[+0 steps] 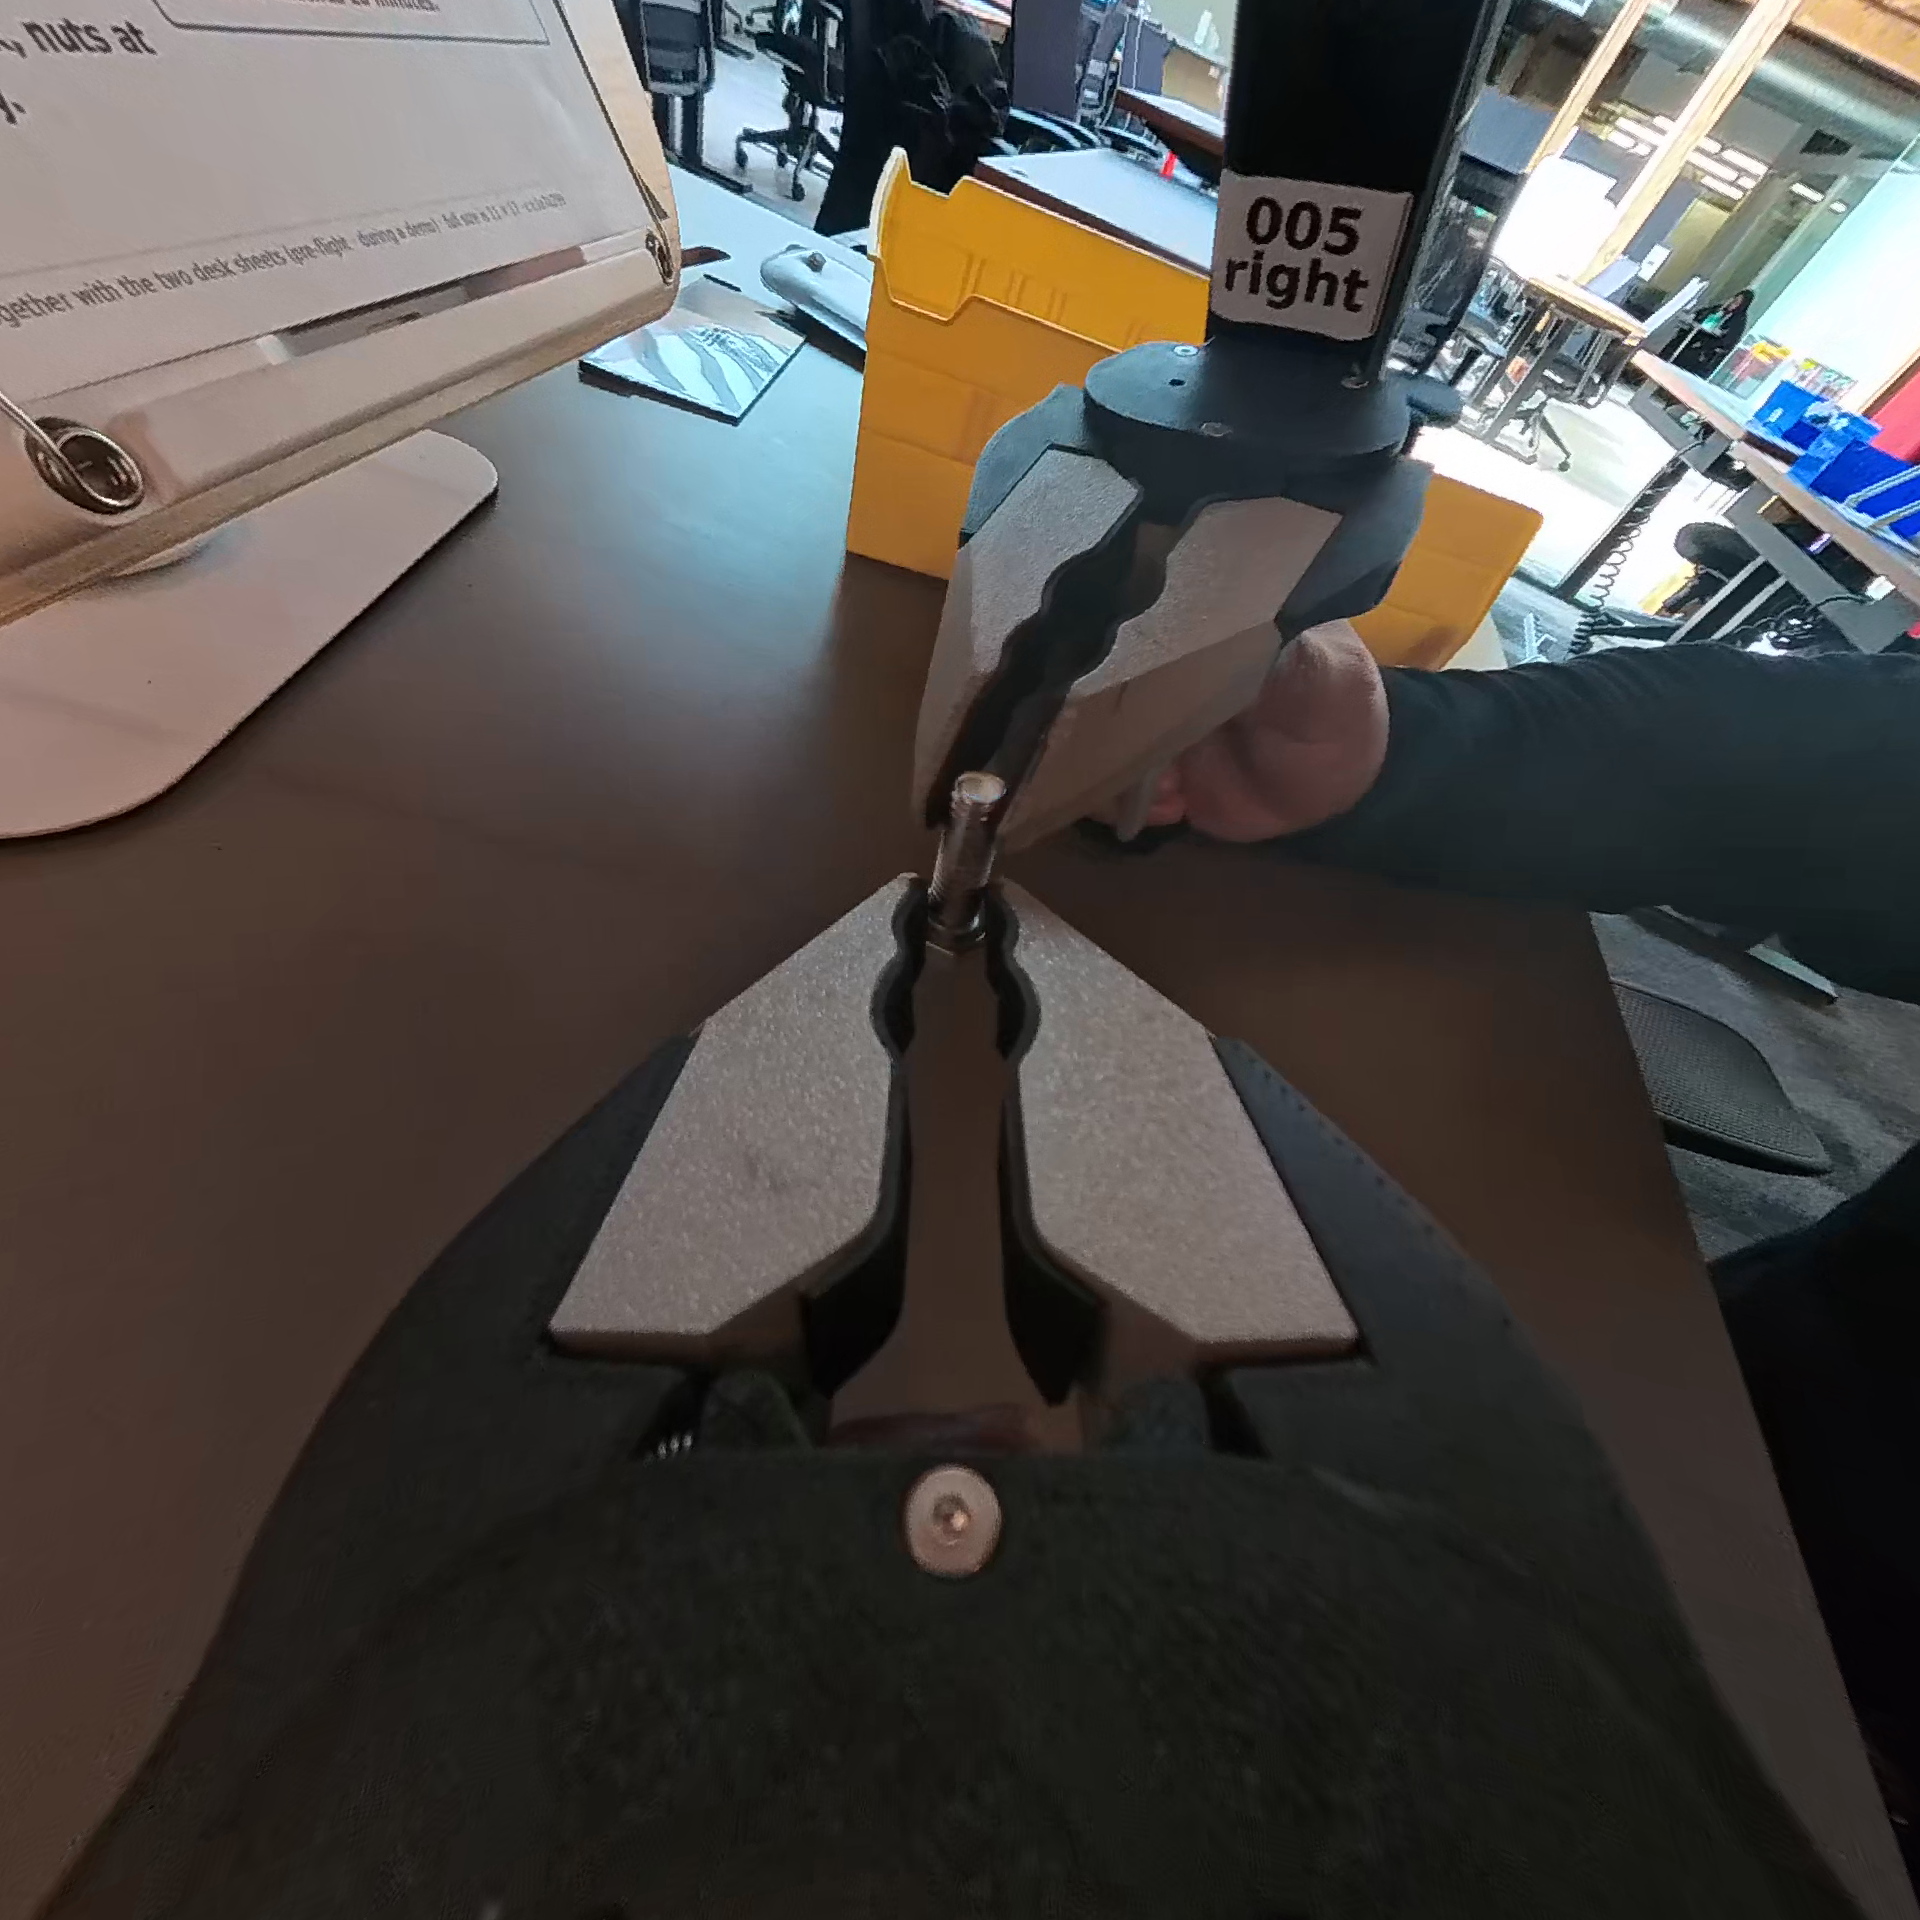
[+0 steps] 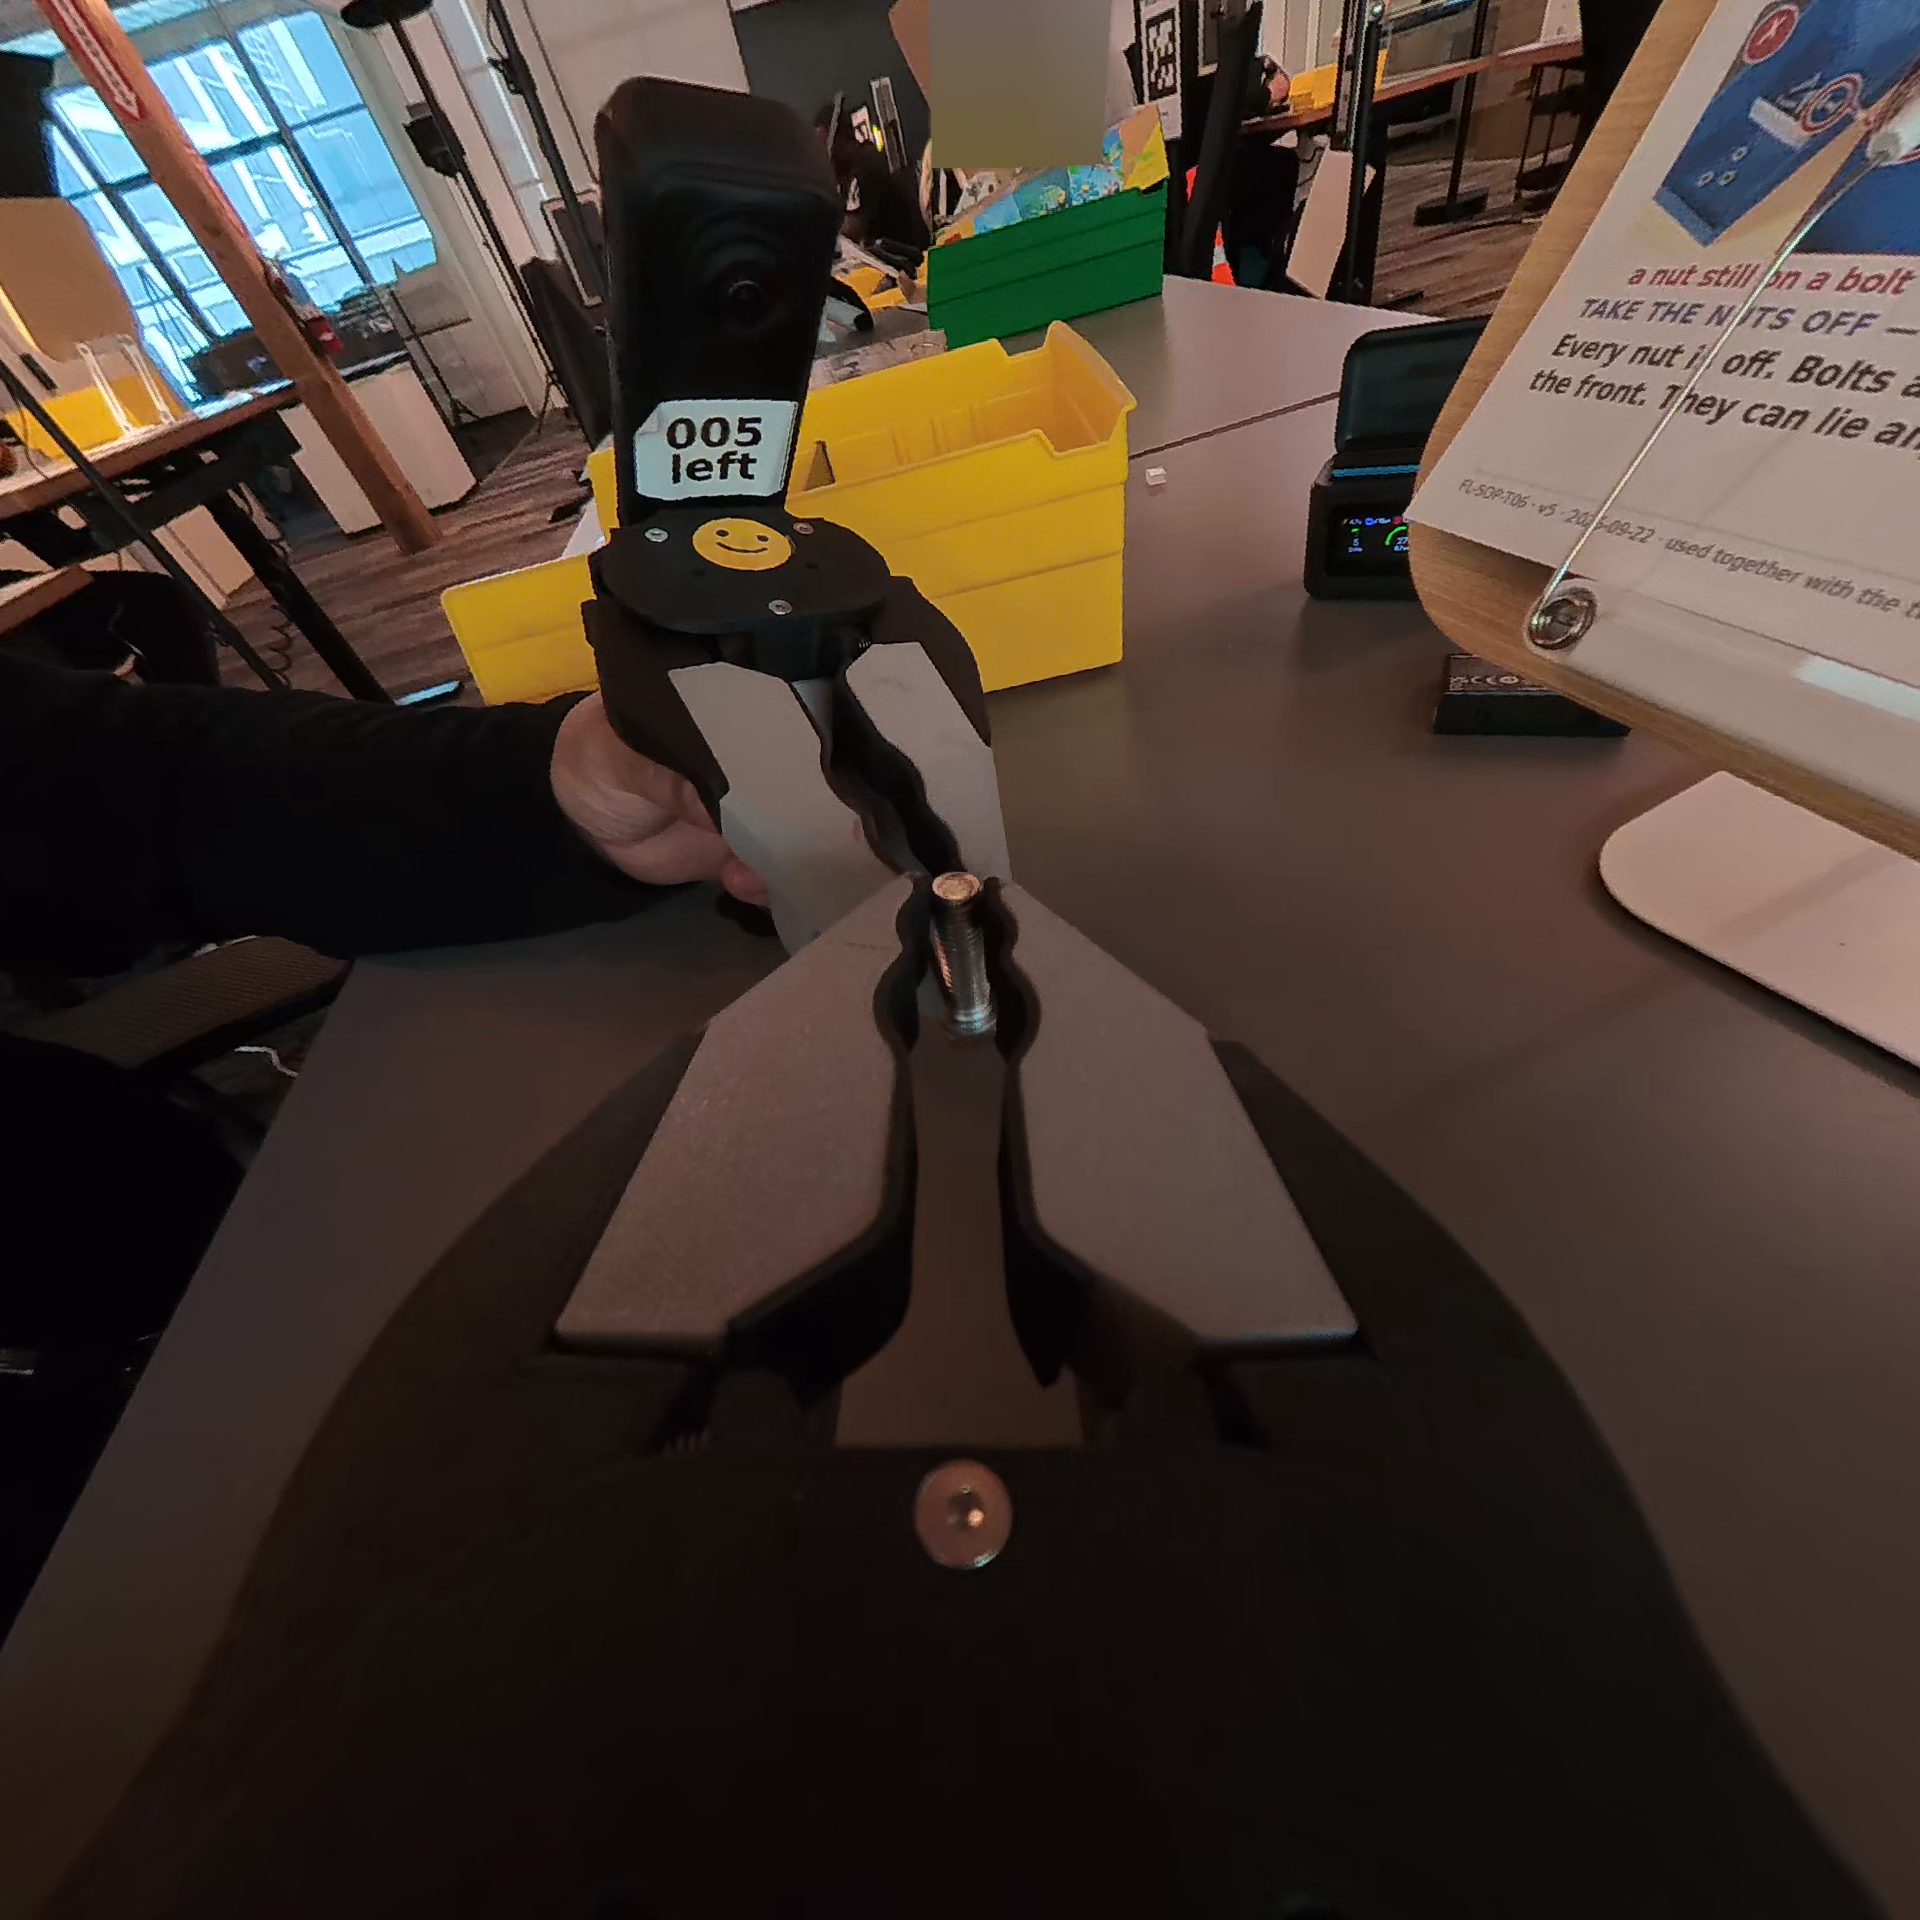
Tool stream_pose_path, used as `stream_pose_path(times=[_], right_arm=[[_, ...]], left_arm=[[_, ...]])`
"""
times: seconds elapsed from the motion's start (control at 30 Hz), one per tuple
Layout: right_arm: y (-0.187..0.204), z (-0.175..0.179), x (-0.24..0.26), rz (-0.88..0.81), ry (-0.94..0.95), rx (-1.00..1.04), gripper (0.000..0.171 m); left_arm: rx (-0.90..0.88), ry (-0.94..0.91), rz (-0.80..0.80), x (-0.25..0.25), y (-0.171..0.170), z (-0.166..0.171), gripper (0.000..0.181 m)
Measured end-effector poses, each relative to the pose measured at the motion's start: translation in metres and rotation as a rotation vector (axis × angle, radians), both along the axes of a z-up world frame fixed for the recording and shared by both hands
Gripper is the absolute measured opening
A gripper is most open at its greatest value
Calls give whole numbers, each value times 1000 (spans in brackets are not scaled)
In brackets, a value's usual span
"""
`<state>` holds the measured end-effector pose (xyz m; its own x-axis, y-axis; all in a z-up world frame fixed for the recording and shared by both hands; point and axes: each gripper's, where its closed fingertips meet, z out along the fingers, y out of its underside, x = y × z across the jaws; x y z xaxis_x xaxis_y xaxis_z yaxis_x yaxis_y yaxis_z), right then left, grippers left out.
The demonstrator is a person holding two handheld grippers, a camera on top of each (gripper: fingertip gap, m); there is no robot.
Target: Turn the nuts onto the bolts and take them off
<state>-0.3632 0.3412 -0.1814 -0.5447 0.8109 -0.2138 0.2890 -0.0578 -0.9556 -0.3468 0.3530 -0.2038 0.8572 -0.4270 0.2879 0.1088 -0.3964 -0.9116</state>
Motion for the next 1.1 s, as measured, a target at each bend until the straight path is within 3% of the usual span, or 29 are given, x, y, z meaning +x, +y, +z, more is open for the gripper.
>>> stream_pose_path(times=[0.6, 0.73, 0.9, 1.1], right_arm=[[-1, 1, 2, -4, 30, 74, 6], [9, 3, 5, -8, 20, 139, 13], [-14, -5, 38, 235, -79, 153, 22], [-35, -61, 71, 367, -263, 398, 21]], left_arm=[[49, 191, 27, -3, -1, -1, 8], [50, 186, 42, -10, -1, -1, 8], [50, 165, 36, -16, -3, 0, 8], [33, 166, -3, -11, -4, -5, 8]])
